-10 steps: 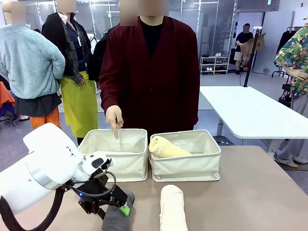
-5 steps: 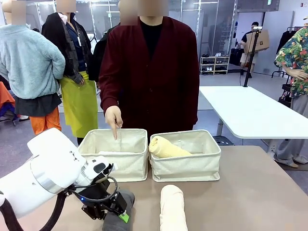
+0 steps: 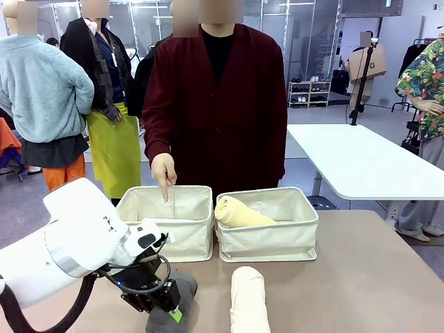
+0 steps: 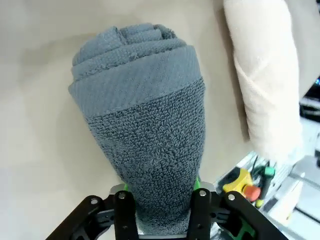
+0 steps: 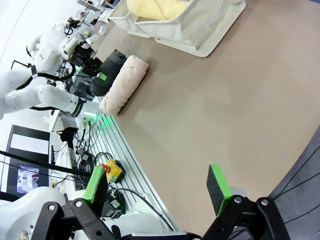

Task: Divide the towels into two baskets.
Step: Pick up one hotel-folded towel from the bottom of the table and place it in the Fabric basket indicated by the person.

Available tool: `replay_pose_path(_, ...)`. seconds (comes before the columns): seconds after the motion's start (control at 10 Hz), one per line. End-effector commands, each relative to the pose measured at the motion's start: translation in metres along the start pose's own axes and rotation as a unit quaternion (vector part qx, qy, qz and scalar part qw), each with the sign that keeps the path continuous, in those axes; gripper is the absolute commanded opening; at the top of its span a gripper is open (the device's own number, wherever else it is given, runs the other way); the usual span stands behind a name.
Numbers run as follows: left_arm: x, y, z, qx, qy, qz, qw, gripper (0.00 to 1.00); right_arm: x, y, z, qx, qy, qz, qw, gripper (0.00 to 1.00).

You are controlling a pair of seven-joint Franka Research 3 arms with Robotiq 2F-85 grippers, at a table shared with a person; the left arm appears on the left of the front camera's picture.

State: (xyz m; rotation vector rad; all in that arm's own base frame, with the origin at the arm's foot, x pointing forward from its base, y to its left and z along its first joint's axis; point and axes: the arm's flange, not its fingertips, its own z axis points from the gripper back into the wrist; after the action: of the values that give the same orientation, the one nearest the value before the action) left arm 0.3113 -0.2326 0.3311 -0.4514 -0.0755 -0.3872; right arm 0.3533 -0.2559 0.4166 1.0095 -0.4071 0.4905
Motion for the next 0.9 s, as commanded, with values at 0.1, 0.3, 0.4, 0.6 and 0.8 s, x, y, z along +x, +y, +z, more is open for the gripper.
replay_pose_path(0.1, -0.029, -0.028, 0.074, -0.004, -0.001, -0.098, 0.995, 0.05, -0.003, 0.004, -0.002, -0.008, 0.004, -0.001, 1.0, 1.0)
replay_pose_path(0.3, -0.025, -0.034, 0.105, 0.026, 0.041, -0.171, 0.984, 0.05, -0.003, 0.004, -0.002, -0.008, 0.004, -0.001, 1.0, 1.0)
replay_pose_path(0.4, -0.025, -0.037, 0.116, 0.037, 0.097, -0.247, 0.963, 0.05, -0.003, 0.004, -0.002, -0.008, 0.004, -0.001, 1.0, 1.0)
replay_pose_path(0.6, -0.012, -0.032, 0.132, 0.076, 0.146, -0.355, 0.92, 0.05, -0.003, 0.004, -0.002, -0.008, 0.004, -0.001, 1.0, 1.0)
replay_pose_path(0.8, -0.002, -0.023, 0.137, 0.106, 0.131, -0.426, 0.889, 0.05, -0.003, 0.004, -0.002, -0.008, 0.004, -0.001, 1.0, 1.0)
